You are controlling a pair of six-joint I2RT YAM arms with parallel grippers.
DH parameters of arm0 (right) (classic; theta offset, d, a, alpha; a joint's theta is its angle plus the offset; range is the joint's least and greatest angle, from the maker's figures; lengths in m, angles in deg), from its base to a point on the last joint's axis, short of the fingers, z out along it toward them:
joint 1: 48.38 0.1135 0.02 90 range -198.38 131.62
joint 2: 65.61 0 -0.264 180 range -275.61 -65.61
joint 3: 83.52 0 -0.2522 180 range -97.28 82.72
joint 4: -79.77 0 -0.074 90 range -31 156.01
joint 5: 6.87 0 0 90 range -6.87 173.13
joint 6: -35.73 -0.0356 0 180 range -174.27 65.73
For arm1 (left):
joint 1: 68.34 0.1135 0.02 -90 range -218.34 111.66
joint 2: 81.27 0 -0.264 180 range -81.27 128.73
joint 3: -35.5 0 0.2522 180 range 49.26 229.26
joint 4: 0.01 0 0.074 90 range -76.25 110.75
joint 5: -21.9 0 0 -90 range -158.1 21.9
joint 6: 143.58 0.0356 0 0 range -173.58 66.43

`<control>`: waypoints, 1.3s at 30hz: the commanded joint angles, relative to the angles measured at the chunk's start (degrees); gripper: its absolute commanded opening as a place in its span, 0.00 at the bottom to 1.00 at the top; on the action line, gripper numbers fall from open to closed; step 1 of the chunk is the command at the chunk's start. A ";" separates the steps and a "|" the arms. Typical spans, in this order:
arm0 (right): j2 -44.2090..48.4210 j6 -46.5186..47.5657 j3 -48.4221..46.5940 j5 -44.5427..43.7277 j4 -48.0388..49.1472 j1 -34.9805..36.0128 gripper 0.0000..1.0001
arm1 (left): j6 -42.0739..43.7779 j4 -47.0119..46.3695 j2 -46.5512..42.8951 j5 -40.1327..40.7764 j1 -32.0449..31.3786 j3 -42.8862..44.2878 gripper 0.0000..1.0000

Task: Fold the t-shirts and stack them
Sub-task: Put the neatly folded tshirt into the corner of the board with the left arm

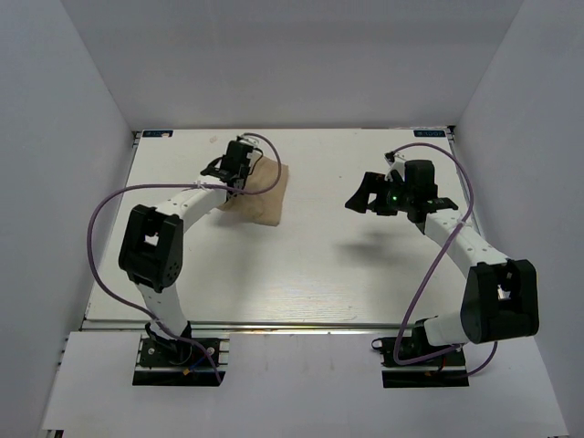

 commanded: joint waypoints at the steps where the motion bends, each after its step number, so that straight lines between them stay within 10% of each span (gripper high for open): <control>1: -0.65 -0.52 -2.33 0.03 2.82 -0.24 0.90 | 7.10 -4.57 -2.85 4.22 4.29 2.64 0.00; 11: -4.17 0.10 -6.55 -1.02 0.72 -0.15 0.90 | 18.52 -8.97 6.29 1.22 16.60 14.13 0.00; 39: -11.90 -3.60 -8.84 1.44 1.95 0.02 0.90 | 15.11 2.02 32.32 -5.38 33.40 48.69 0.00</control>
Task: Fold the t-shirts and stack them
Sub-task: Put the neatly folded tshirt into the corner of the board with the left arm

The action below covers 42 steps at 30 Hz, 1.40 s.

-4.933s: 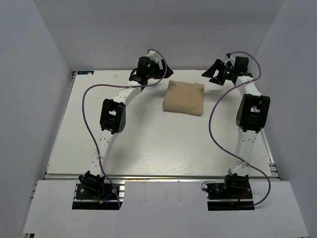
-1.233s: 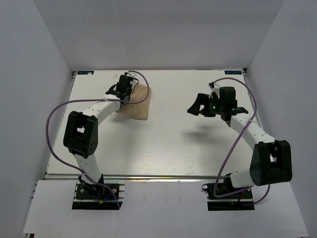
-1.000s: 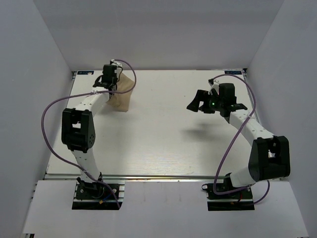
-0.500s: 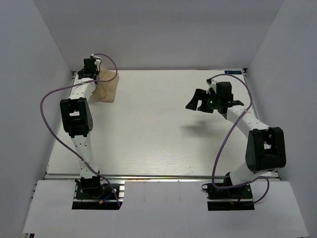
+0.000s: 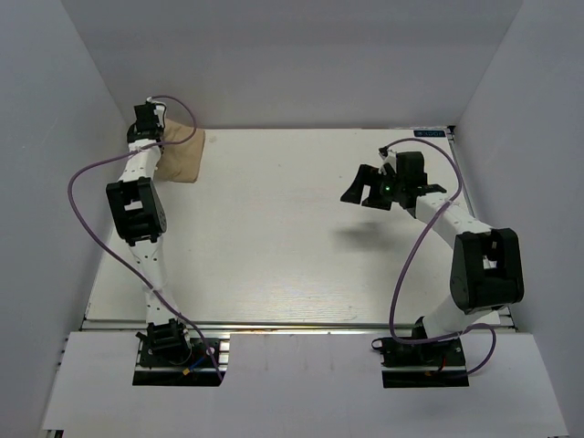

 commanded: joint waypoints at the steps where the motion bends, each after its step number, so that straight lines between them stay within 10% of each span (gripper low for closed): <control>1: -0.95 -1.02 -1.86 1.42 1.78 0.28 0.90 | -2.72 -0.48 -1.24 4.01 0.59 3.86 0.07; 2: -1.04 -1.02 -1.95 1.42 1.77 0.11 0.90 | -3.34 0.22 -1.23 5.70 0.59 4.91 0.70; 3: -1.48 -1.11 -2.21 1.77 1.77 0.11 0.90 | -3.35 0.22 -1.23 6.85 0.59 5.62 1.00; 14: 1.24 -1.02 -0.02 1.77 3.53 0.46 0.90 | -8.70 0.39 -9.22 -4.64 -0.72 -1.75 1.00; 20: 4.05 1.08 0.16 -1.12 2.13 0.20 0.90 | -21.62 11.99 -15.00 -24.51 -3.27 -3.58 1.00; 31: 16.27 2.76 9.91 -7.72 2.74 -0.15 0.90 | -34.00 -4.79 -48.59 -16.62 -31.45 -50.84 1.00; 42: 20.32 1.88 17.20 -5.44 8.52 -0.15 0.90 | -39.56 -7.61 -57.58 -9.85 -43.53 -63.90 1.00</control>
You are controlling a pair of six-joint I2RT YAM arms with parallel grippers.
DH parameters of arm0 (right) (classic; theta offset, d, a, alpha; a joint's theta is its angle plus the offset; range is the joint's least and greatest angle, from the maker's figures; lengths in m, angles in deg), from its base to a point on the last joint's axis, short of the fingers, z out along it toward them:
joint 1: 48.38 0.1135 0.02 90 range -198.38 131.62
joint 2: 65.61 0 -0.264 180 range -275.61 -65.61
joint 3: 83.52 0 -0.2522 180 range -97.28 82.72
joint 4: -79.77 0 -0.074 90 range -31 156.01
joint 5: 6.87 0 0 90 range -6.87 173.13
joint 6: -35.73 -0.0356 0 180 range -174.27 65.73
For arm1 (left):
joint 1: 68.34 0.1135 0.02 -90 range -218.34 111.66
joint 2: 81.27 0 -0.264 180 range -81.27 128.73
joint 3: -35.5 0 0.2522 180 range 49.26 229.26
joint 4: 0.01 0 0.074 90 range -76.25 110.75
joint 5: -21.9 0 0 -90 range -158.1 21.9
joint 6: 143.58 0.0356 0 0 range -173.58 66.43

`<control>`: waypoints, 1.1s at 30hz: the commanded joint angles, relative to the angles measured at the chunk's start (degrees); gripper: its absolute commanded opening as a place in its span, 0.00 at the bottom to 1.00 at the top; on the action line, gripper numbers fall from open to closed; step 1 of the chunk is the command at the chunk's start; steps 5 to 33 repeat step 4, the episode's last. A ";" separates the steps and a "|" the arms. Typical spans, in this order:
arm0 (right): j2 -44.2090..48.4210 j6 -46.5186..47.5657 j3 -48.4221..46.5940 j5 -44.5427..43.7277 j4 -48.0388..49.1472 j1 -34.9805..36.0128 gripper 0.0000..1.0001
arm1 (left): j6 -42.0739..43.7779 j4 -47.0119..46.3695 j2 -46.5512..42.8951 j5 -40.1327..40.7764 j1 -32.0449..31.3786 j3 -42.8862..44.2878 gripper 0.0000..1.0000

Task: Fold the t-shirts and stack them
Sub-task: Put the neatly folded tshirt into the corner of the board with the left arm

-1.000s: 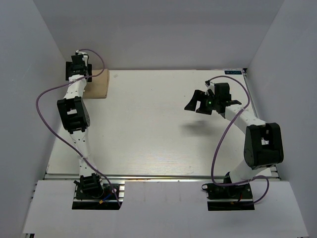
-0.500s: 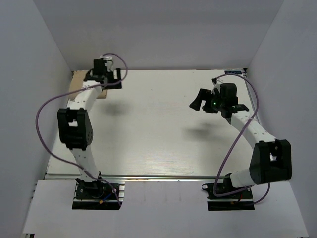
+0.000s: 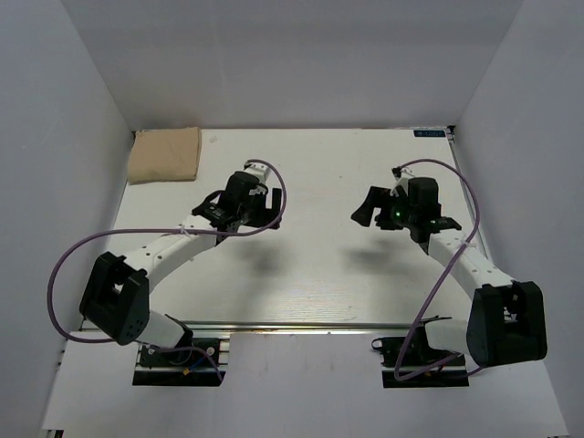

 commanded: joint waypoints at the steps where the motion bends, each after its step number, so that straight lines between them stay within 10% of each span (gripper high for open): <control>1: 1.89 1.33 1.23 3.23 5.90 -0.07 0.90 | -0.68 -1.52 -0.33 4.58 -2.07 3.29 1.00; 33: 2.86 1.43 2.90 7.20 9.14 0.02 0.90 | 0.38 -3.80 -0.32 3.97 -3.47 2.78 1.00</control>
